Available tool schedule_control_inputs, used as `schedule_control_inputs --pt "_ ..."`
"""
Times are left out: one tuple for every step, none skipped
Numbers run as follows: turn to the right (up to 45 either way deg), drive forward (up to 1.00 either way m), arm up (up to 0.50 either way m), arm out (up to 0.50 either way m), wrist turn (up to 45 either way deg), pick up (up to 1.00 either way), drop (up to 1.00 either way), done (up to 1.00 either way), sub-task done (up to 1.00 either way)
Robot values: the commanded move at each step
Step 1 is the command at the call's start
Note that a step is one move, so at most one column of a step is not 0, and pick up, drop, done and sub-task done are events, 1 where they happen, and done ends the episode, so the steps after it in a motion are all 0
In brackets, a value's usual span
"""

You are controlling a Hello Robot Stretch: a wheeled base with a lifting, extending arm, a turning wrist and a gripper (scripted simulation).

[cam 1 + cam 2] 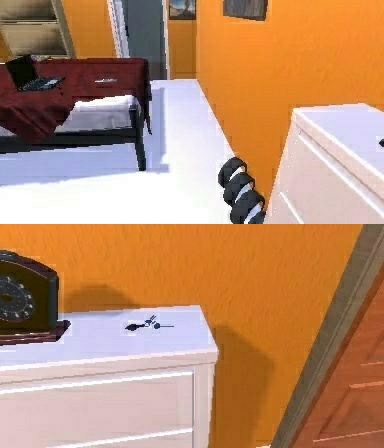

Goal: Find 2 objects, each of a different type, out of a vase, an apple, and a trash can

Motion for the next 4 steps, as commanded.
schedule_control_inputs --pt "0.0 0.1 0.0 0.0 0.0 0.0 0.0 0.0 0.0" --pt "-6.0 0.0 0.0 0.0 0.0 0.0 0.0 0.0 0.0" --pt "0.0 1.0 0.0 0.0 0.0 0.0 0.0 0.0 0.0" --pt "0.0 0.65 0.0 0.0 0.0 0.0 0.0 0.0 0.0"
